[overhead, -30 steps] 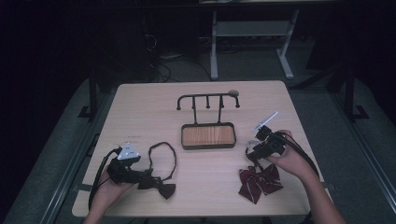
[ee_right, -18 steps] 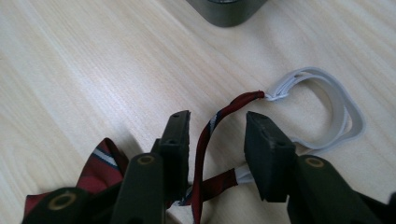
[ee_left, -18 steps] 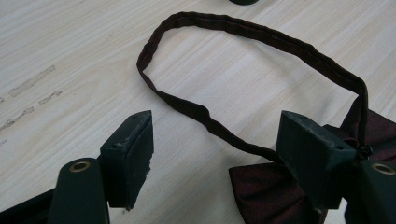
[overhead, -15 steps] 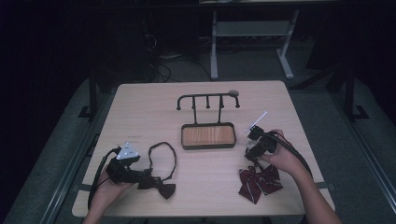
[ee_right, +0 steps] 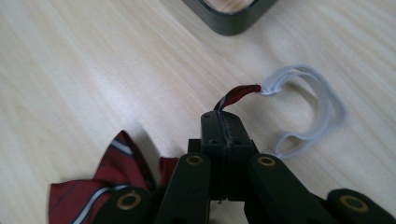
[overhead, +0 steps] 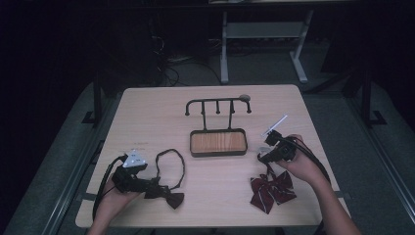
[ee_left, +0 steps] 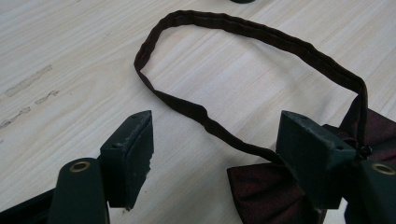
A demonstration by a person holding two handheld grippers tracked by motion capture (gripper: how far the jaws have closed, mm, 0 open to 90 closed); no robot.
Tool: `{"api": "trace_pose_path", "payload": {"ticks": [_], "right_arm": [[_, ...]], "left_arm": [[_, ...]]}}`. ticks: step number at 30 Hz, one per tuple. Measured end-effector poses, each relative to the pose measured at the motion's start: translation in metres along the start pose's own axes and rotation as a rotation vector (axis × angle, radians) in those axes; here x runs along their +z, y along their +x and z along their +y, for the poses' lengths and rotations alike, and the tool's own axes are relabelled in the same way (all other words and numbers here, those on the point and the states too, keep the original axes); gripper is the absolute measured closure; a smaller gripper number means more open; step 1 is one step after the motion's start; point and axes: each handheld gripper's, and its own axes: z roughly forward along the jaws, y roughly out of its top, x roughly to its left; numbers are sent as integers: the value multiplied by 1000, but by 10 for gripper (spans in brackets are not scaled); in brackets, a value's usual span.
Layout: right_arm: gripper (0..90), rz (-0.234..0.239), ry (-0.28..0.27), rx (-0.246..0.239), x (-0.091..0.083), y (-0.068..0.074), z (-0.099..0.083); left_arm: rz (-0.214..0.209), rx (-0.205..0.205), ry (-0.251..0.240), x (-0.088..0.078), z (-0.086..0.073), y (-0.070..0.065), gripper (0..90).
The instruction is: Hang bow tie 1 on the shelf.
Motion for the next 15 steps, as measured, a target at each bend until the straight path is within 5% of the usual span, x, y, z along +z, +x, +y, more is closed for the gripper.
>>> {"api": "trace_pose_path", "payload": {"ticks": [15], "right_arm": [[896,56,-111,-54,-48,11,-3]], "left_arm": [[-3,-4,2,1,0,0,281]]}}
